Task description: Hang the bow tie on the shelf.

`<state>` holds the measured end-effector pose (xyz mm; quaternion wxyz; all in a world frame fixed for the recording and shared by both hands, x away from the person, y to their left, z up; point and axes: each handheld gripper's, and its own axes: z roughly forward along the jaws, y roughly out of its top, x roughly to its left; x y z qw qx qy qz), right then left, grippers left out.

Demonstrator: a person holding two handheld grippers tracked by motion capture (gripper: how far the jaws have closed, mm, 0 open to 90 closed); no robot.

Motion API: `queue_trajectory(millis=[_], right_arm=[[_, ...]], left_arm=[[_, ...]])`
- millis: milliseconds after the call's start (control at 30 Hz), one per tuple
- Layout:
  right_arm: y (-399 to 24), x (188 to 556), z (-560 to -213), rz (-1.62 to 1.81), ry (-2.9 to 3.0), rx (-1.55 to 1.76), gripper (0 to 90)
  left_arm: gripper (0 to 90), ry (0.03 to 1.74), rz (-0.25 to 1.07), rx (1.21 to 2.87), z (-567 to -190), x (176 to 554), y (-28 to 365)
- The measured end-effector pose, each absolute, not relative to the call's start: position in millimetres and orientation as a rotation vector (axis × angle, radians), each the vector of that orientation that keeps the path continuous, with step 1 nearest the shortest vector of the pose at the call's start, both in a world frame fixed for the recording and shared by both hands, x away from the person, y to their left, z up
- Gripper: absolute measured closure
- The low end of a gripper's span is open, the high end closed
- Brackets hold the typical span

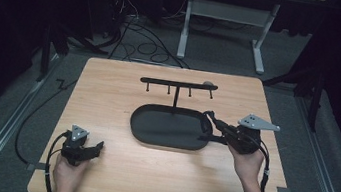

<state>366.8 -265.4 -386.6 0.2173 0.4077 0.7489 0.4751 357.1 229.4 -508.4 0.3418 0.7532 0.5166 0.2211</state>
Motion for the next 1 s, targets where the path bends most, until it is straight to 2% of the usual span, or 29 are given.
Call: queue_trajectory(millis=[1000], right_arm=[[-262.5, 394.4, -360.7, 1.371, 2.017, 1.12, 90.0]], left_arm=[[28.5, 1.344, 0.575, 1.958, -508.4, 357.1, 229.5]])
